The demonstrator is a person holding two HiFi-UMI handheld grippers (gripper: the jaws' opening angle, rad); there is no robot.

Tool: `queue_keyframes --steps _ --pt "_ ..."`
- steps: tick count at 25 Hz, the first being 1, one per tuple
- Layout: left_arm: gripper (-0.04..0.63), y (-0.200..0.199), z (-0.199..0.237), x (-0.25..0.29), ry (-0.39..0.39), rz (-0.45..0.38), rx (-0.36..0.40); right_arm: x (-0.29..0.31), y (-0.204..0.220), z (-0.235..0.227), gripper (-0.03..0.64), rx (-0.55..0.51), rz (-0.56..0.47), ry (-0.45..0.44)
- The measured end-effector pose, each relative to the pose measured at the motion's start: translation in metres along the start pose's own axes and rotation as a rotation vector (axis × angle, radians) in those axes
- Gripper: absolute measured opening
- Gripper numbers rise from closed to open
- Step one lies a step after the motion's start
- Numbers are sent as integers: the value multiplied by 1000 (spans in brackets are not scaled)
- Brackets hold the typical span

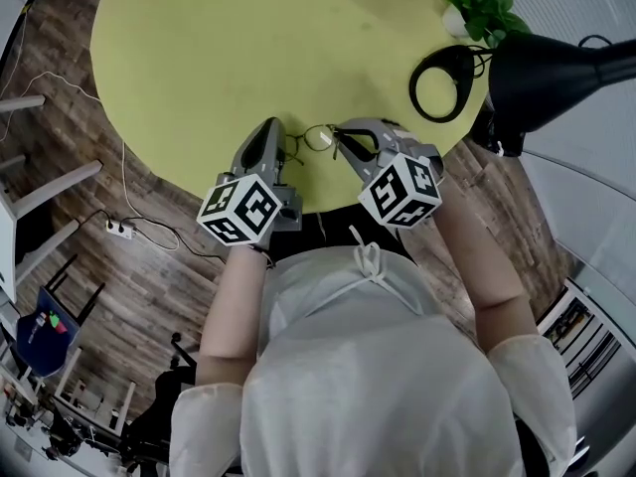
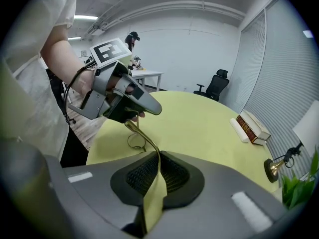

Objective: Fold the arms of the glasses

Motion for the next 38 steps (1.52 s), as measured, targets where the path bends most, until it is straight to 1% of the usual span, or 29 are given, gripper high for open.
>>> queue_keyframes --steps 2,4,6,9,10,11,12,13,16,22,25,27,30,32,35,38 --pt "6 1 1 2 -1 -3 0 -1 -1 1 15 6 -2 -3" --pt "6 7 0 6 -1 14 53 -1 0 1 15 12 -3 -1" --pt "6 17 1 13 -9 54 164 -1 2 0 15 17 -4 2" --pt "6 33 1 20 -33 118 368 0 4 0 15 22 -5 1" --pt "6 38 1 22 -38 133 426 0 5 1 15 24 -6 0" --pt "6 43 0 23 -41 145 469 -1 6 1 15 27 -8 -1" --pt "6 47 0 24 -43 153 497 -1 7 1 15 30 -9 -2" --pt "6 50 0 25 -45 158 507 -1 8 2 15 33 -9 -3" --pt "6 55 3 27 -63 164 502 -2 10 2 15 41 -11 -5" --pt "6 61 11 31 -110 174 522 -3 11 3 15 43 -15 -11" --pt "6 63 12 32 -127 165 554 -5 9 5 15 35 -17 -19" --pt "6 65 11 32 -124 165 561 -5 8 6 15 22 -16 -20" --pt "6 65 10 30 -125 160 525 -6 10 7 15 17 -15 -26" --pt "6 57 11 25 -149 139 506 -5 10 9 15 18 -14 -34" --pt "6 42 7 14 -176 100 485 -5 11 11 15 16 -8 -40" --pt "6 36 8 -5 -181 90 453 -6 12 13 15 15 5 -40"
Point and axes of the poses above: the fingertips, and each gripper's own axes: x forward along the fingers, z to its left, y out of its underside, the point moved 5 cm from there along -x, backward along the fingers, and after that the axes turned 6 degrees about y, right-handed, at the moved point
